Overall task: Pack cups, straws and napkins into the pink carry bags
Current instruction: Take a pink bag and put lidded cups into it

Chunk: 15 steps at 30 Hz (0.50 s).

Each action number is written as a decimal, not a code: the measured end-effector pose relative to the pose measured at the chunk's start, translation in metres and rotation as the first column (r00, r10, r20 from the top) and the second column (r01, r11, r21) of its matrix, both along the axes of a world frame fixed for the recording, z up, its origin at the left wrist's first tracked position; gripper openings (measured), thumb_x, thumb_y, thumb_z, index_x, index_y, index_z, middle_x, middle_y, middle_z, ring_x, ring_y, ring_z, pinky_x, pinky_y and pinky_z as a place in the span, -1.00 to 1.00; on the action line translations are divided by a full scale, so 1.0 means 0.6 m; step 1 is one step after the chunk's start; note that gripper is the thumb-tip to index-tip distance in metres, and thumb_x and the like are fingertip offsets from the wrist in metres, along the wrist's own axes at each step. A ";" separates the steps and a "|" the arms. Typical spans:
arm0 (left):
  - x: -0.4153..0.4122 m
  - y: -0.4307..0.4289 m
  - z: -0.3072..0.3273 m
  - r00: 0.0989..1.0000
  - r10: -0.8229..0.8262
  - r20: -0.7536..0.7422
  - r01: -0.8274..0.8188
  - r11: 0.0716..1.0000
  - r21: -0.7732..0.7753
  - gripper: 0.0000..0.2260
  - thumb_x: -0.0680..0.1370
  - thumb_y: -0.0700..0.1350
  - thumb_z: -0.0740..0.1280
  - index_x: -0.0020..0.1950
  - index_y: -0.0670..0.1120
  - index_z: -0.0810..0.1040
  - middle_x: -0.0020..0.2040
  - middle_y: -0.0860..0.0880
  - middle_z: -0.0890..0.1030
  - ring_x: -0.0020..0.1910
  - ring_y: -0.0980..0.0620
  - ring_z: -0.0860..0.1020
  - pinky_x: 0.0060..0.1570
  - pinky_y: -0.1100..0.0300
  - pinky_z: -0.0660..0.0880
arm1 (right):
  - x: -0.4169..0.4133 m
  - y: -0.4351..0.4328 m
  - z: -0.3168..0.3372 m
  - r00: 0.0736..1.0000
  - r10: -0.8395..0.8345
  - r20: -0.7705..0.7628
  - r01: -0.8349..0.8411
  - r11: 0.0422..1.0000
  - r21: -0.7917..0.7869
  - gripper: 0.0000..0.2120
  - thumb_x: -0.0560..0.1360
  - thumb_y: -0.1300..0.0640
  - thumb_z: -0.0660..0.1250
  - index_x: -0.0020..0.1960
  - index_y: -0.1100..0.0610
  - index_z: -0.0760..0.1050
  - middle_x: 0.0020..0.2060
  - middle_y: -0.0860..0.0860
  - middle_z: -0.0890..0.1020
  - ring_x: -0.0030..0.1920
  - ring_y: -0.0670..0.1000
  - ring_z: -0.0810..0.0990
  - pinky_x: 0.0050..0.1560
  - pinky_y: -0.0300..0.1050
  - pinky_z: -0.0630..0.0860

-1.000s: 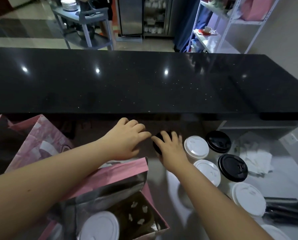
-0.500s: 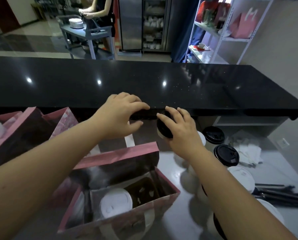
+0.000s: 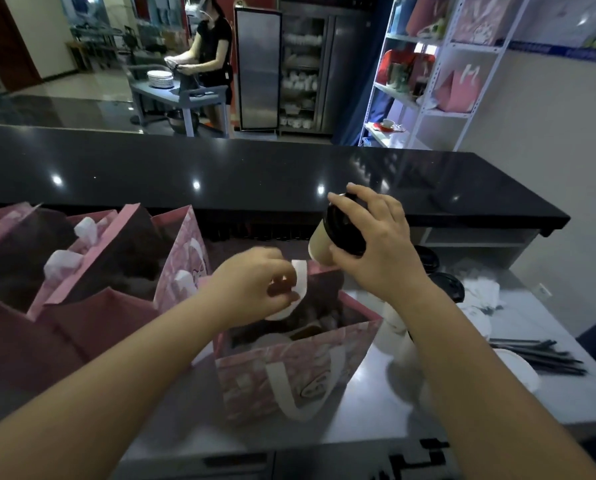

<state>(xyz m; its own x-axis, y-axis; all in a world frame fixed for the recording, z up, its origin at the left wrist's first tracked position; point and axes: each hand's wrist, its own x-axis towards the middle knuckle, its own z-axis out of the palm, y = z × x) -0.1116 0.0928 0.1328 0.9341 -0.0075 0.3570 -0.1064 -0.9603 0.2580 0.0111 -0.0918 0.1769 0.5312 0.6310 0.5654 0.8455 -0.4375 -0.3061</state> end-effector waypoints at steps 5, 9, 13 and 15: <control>-0.021 -0.020 -0.041 0.946 0.091 -0.313 -0.092 0.996 0.014 -0.54 0.41 0.23 0.40 0.22 0.06 0.52 0.10 0.10 0.58 0.10 0.04 0.52 0.01 0.10 0.49 | -0.043 -0.029 -0.002 0.990 0.050 -0.132 -0.052 0.999 -0.011 -0.37 0.34 0.09 0.47 0.39 -0.10 0.41 0.37 -0.10 0.36 0.33 0.03 0.23 0.37 -0.05 0.15; -0.026 -0.032 -0.049 0.934 0.120 -0.337 -0.099 0.992 0.078 -0.05 0.28 0.34 0.45 0.54 0.00 0.17 0.40 0.02 0.37 0.33 -0.03 0.37 0.29 0.05 0.37 | -0.066 -0.025 -0.044 0.982 0.079 -0.171 -0.102 0.986 -0.134 -0.37 0.33 0.01 0.45 0.37 -0.15 0.40 0.35 -0.13 0.35 0.30 0.02 0.22 0.34 -0.07 0.16; -0.030 -0.037 -0.052 0.914 0.174 -0.367 -0.138 0.983 0.123 0.14 0.13 0.43 0.46 0.54 0.00 0.07 0.48 -0.01 0.19 0.46 -0.07 0.16 0.45 -0.02 0.12 | -0.067 -0.014 -0.104 0.996 0.051 -0.068 -0.071 0.936 -0.346 -0.40 0.39 -0.03 0.44 0.40 -0.15 0.36 0.40 -0.09 0.31 0.34 0.08 0.20 0.38 0.05 0.24; -0.033 -0.037 -0.058 0.889 0.195 -0.415 -0.145 0.978 0.148 0.25 0.12 0.47 0.43 0.57 -0.02 -0.14 0.57 -0.03 -0.03 0.54 -0.07 -0.07 0.48 -0.06 -0.12 | -0.049 -0.024 -0.121 0.997 0.049 -0.054 -0.069 0.884 -0.462 -0.40 0.41 -0.03 0.43 0.41 -0.15 0.34 0.42 -0.08 0.29 0.33 0.08 0.19 0.38 0.05 0.24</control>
<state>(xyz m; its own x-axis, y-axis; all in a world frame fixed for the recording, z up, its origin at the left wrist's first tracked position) -0.1315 0.0704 0.0981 0.9865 0.1489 -0.0680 0.1569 -0.9786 0.1335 -0.0183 -0.1064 0.1046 0.5005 0.8467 0.1806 0.8657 -0.4872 -0.1150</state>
